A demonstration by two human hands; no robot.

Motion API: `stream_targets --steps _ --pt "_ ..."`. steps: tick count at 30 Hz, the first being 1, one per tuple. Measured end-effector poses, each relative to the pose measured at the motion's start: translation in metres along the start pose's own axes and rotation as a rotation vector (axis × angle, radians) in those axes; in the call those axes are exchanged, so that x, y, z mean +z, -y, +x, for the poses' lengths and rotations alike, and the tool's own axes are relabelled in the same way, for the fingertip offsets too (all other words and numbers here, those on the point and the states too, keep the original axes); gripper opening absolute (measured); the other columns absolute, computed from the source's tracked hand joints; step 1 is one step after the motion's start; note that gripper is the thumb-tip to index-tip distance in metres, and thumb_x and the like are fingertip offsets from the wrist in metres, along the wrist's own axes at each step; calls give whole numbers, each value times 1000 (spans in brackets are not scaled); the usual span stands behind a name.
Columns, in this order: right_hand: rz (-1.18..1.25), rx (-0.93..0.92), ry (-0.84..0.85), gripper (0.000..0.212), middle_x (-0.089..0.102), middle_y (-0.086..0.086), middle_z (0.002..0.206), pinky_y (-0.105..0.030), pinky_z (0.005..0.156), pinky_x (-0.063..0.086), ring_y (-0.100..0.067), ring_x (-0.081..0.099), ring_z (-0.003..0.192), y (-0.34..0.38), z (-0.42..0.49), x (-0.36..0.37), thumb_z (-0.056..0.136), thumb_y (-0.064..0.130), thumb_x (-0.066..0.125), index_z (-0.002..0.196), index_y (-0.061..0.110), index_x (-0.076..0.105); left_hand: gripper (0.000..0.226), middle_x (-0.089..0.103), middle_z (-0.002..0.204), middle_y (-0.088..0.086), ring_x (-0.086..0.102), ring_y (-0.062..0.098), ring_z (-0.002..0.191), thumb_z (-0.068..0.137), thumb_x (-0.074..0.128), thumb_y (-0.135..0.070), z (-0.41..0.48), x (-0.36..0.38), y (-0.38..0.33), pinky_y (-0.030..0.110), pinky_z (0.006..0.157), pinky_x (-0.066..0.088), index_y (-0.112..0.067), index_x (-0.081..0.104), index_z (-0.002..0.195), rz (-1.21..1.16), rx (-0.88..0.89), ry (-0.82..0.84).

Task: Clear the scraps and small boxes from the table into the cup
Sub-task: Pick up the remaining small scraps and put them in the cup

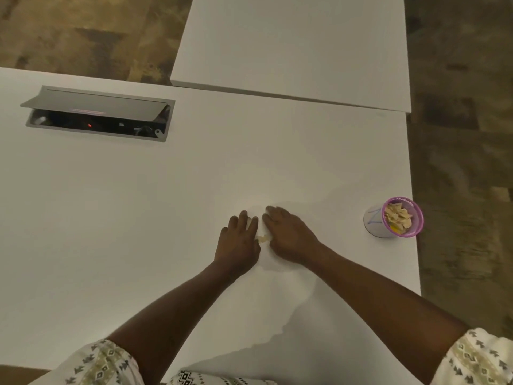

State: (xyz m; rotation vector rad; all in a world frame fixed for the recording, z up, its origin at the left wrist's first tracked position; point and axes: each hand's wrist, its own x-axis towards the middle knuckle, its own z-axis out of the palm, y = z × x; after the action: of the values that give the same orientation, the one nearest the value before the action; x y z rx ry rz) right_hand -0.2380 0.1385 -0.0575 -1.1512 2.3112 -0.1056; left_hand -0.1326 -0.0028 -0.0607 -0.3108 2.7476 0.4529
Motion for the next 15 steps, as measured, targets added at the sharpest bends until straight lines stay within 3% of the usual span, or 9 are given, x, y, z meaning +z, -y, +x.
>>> stream_targets --steps 4,7,11,15 --pt "21 30 -37 67 28 -14 160 -43 122 24 -31 26 149 0 -33 18 87 15 48 152 7 33 59 36 154 16 43 34 131 95 52 -35 -10 8 -10 42 95 48 -12 39 148 -17 17 -13" --pt "86 246 -178 71 19 -14 164 -42 124 15 -30 17 152 -3 -58 25 92 26 48 155 7 23 66 34 156 19 39 36 137 95 53 -37 -17 12 -14 44 104 44 -9 33 152 -31 -31 -49" --pt "111 527 -134 80 -4 -18 165 -46 125 11 -34 1 153 2 -79 36 95 40 43 156 2 8 72 29 158 19 34 35 141 96 54 -37 -24 18 -16 42 109 41 -7 24 154 -64 -116 -55" --pt "202 437 -120 76 -11 -19 165 -39 125 15 -32 -5 154 22 -73 43 98 32 44 156 0 6 71 30 156 16 38 32 136 97 53 -36 -21 18 -19 39 103 47 -8 23 155 -58 -118 -43"
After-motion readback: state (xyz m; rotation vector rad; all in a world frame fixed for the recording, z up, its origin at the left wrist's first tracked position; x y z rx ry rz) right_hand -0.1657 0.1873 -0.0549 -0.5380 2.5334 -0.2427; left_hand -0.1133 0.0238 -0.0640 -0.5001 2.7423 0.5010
